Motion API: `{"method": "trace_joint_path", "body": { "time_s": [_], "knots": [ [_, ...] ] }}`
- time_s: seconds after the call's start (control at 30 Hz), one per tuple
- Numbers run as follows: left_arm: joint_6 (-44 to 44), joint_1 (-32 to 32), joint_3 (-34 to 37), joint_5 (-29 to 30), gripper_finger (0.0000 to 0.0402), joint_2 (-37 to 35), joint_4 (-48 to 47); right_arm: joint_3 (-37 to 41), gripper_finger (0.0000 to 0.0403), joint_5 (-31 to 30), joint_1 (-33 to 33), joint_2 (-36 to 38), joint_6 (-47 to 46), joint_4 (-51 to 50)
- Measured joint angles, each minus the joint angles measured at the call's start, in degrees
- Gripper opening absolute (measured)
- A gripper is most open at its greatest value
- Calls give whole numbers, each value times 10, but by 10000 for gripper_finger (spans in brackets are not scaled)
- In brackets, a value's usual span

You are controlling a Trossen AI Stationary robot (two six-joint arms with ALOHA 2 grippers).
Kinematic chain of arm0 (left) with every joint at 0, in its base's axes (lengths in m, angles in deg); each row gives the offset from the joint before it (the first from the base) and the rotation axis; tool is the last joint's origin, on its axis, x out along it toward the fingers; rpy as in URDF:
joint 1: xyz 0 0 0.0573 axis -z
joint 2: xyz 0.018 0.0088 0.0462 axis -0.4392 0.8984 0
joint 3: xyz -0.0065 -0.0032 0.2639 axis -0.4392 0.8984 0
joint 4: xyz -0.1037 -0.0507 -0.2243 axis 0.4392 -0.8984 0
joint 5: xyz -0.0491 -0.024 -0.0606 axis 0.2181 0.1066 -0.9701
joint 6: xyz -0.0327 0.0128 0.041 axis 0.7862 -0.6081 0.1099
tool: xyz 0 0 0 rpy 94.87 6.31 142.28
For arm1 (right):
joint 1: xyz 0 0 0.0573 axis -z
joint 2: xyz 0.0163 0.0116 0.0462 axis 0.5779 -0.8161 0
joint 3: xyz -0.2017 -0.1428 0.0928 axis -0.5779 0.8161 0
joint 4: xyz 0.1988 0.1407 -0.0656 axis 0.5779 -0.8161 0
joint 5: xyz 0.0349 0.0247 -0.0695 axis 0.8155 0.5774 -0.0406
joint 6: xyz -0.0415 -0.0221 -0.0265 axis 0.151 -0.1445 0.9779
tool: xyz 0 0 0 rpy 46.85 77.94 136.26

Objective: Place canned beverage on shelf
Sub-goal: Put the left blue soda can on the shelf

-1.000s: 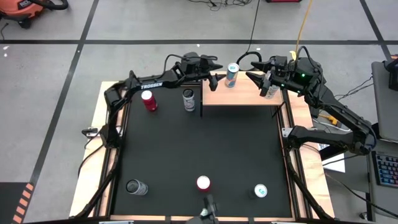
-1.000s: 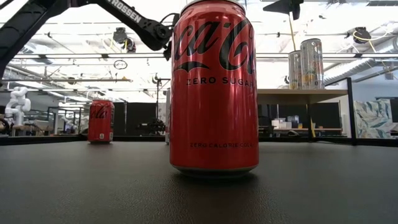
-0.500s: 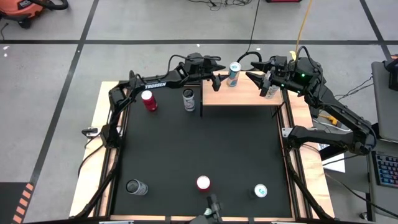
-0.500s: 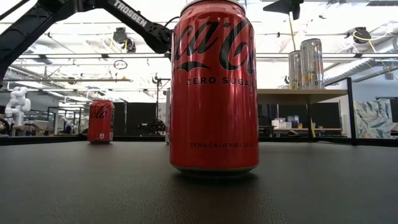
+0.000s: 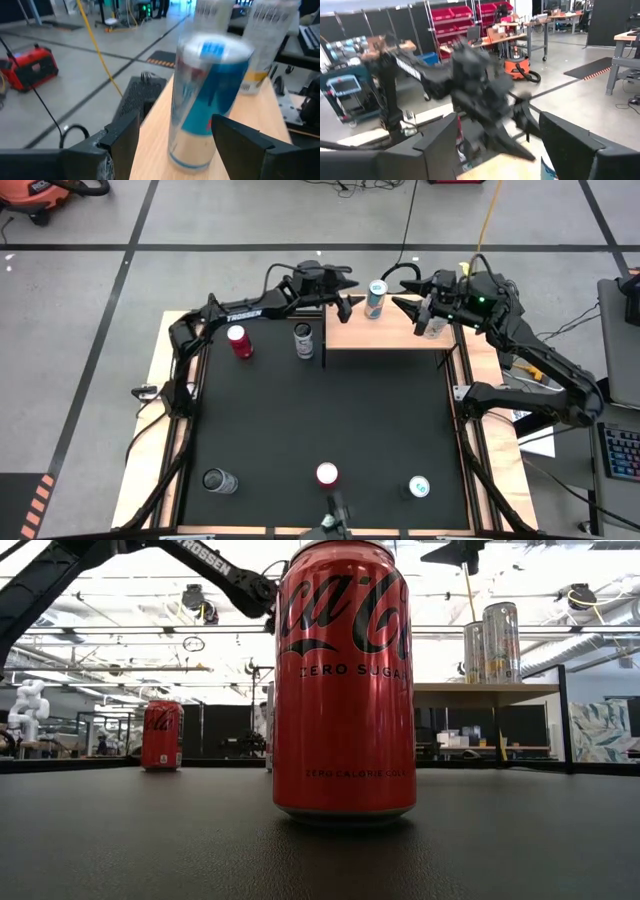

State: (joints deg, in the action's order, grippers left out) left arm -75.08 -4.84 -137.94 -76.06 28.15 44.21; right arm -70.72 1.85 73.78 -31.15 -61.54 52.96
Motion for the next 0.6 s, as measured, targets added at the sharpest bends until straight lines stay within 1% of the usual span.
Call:
{"method": "trace_joint_path", "body": {
  "time_s": [0.2, 0.43, 0.5, 0.6],
  "knots": [
    [-12, 0, 0, -4, 249, -79, -41, 0, 215, 0, 0, -32, 35, 3],
    [-14, -1, 0, -5, 249, -192, -167, 0, 172, -1, 1, -70, 97, 52],
    [-23, -1, 0, -5, 249, -220, -187, -3, 159, -1, 1, -80, 113, 62],
    [-26, -1, 0, -4, 249, -255, -209, -27, 135, -1, 2, -100, 135, 55]
  ]
}}
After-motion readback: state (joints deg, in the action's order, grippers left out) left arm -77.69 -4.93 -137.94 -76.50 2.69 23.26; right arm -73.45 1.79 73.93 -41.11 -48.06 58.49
